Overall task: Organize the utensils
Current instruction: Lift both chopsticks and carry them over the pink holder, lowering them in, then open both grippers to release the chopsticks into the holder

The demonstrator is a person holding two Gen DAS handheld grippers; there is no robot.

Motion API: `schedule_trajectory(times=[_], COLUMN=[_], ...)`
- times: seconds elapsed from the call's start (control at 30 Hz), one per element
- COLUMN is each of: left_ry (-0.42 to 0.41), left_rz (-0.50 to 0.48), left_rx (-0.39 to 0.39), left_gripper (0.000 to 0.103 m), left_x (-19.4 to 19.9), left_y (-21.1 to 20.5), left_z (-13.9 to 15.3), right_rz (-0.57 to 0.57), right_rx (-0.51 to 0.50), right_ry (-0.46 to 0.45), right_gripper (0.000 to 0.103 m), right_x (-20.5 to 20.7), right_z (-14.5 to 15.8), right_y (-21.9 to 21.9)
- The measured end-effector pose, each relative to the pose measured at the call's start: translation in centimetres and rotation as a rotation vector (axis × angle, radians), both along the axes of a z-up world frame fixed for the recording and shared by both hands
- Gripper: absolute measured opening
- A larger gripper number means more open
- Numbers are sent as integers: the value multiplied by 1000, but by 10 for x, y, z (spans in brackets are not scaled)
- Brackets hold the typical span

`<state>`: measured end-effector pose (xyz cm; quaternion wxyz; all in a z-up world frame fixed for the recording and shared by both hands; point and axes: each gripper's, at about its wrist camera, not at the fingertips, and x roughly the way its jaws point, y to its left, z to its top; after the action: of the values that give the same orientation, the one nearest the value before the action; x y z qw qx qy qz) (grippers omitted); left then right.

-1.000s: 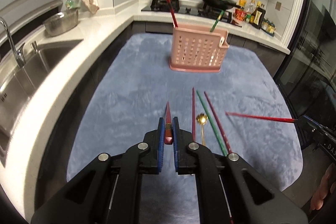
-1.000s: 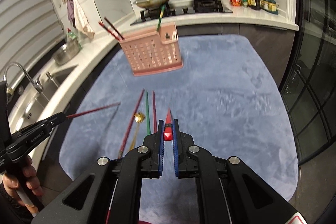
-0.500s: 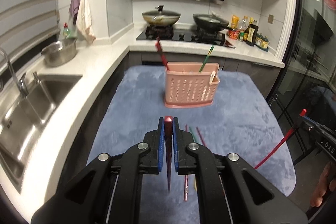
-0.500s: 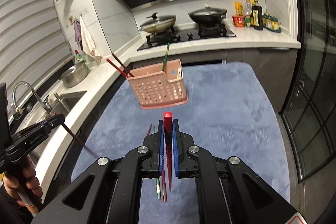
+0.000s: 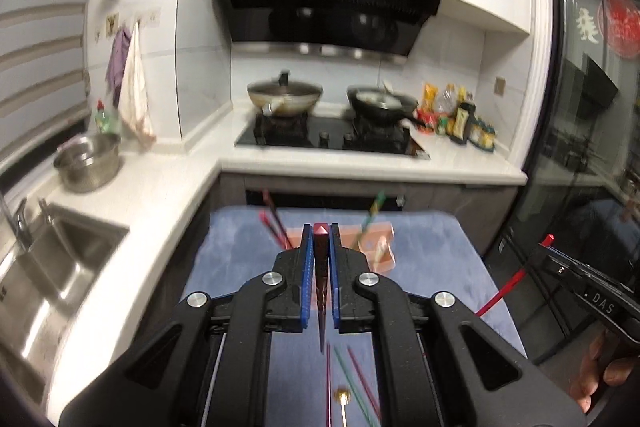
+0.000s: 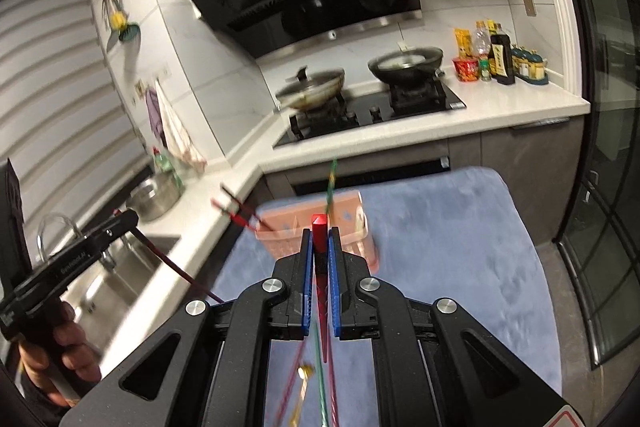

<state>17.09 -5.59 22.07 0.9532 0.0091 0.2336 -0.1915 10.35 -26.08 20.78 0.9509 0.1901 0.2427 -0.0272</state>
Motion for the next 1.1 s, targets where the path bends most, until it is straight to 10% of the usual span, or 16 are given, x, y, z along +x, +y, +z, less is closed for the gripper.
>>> schedule_trajectory(times=[0.5, 1.1], left_ry=[-116, 71], left_rz=[64, 89], left_rx=[-82, -36], left_gripper=[7, 7], left_x=[110, 172], left_y=[-23, -38], left_z=[45, -44], right_rz=[-30, -37], right_rx=[7, 14], right_ry=[-95, 71], right_gripper=[7, 7], right_x=[134, 192], right_z=[37, -44], right_y=[-19, -23])
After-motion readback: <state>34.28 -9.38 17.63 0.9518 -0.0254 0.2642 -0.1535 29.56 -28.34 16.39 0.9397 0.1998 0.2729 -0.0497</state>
